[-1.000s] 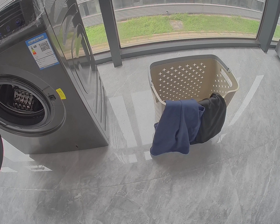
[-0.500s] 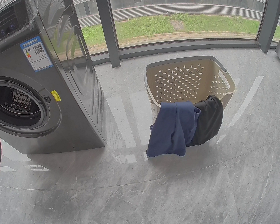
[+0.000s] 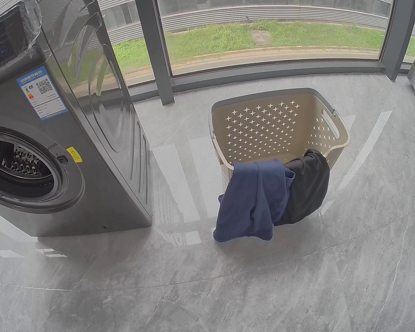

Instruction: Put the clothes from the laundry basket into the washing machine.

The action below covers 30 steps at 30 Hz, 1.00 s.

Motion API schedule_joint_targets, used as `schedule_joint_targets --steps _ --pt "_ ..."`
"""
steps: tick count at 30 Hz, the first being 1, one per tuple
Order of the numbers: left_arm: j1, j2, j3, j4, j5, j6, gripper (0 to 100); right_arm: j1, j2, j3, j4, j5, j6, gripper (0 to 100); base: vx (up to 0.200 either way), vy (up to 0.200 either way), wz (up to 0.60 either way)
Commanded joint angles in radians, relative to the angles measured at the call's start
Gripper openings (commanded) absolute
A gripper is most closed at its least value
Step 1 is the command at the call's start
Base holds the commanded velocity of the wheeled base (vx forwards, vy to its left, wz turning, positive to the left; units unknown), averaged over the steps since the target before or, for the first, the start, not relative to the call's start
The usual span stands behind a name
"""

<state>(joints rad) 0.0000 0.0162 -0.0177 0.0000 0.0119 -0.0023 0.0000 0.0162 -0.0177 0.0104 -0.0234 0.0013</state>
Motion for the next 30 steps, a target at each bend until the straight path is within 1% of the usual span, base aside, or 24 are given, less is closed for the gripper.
schedule_joint_targets --steps 1,3,8,24,30 --pt "0.0 -0.01 0.018 0.0 0.0 -0.001 100 0.0 -0.016 0.013 -0.003 -0.001 0.0 100 0.2 0.0 0.0" --pt "0.0 -0.01 0.018 0.0 0.0 -0.001 100 0.0 -0.016 0.015 -0.004 -0.001 0.0 100 0.2 0.0 0.0" --pt "0.0 -0.01 0.018 0.0 0.0 -0.001 100 0.0 -0.016 0.015 -0.004 -0.001 0.0 100 0.0 0.0 0.0" --pt "0.0 -0.012 0.018 0.0 0.0 -0.001 100 0.0 -0.016 0.015 -0.004 0.0 0.0 100 0.0 -0.2 0.0" --pt "0.0 -0.012 0.018 0.0 0.0 -0.001 100 0.0 -0.016 0.015 -0.003 0.01 -0.001 100 0.0 0.0 0.0"
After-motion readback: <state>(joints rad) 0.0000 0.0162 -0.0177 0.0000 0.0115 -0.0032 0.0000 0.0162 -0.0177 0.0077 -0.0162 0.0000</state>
